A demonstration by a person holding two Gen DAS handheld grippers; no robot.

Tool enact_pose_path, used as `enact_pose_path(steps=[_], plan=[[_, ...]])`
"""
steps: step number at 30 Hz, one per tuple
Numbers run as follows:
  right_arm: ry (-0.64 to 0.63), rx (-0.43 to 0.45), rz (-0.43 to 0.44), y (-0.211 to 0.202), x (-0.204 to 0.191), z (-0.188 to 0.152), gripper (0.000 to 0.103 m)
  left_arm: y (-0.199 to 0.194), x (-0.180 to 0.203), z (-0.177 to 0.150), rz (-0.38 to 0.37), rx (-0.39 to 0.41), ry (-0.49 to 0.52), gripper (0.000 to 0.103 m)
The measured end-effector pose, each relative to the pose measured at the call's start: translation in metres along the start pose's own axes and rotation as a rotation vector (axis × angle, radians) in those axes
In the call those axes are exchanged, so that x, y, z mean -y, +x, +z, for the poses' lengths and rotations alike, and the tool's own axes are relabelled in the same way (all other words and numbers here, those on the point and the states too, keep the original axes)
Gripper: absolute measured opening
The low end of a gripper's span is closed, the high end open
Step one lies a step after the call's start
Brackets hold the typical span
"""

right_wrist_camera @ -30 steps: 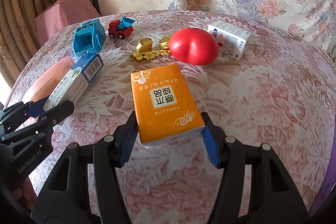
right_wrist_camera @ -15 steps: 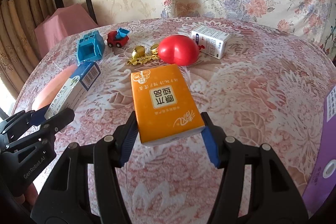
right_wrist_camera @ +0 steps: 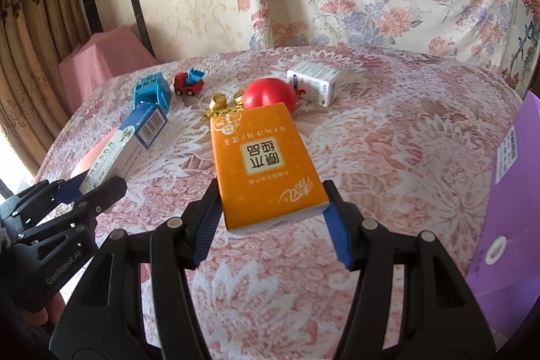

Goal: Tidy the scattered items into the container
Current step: 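Carry the ointment box and orange box toward the purple box with both tools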

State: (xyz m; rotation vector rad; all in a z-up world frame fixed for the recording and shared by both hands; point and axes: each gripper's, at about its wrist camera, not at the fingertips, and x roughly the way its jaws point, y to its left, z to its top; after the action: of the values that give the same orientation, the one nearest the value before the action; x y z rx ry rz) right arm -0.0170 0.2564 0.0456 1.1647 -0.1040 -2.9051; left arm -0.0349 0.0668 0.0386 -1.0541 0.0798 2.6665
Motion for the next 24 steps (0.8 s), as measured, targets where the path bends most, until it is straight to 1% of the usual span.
enact_pose_path(steps=[6,15,24], plan=[[0.033,0.036,-0.012,-0.026,0.019,0.001,0.061,-0.009,0.023,0.005,-0.038,0.015,0.036,0.034],[0.132,0.08,-0.088,-0.072,0.081,-0.008,0.061,-0.022,0.076,0.018,-0.136,0.048,0.119,0.034],[0.204,0.139,-0.164,-0.13,0.138,-0.01,0.061,-0.033,0.129,0.026,-0.241,0.068,0.192,0.035]])
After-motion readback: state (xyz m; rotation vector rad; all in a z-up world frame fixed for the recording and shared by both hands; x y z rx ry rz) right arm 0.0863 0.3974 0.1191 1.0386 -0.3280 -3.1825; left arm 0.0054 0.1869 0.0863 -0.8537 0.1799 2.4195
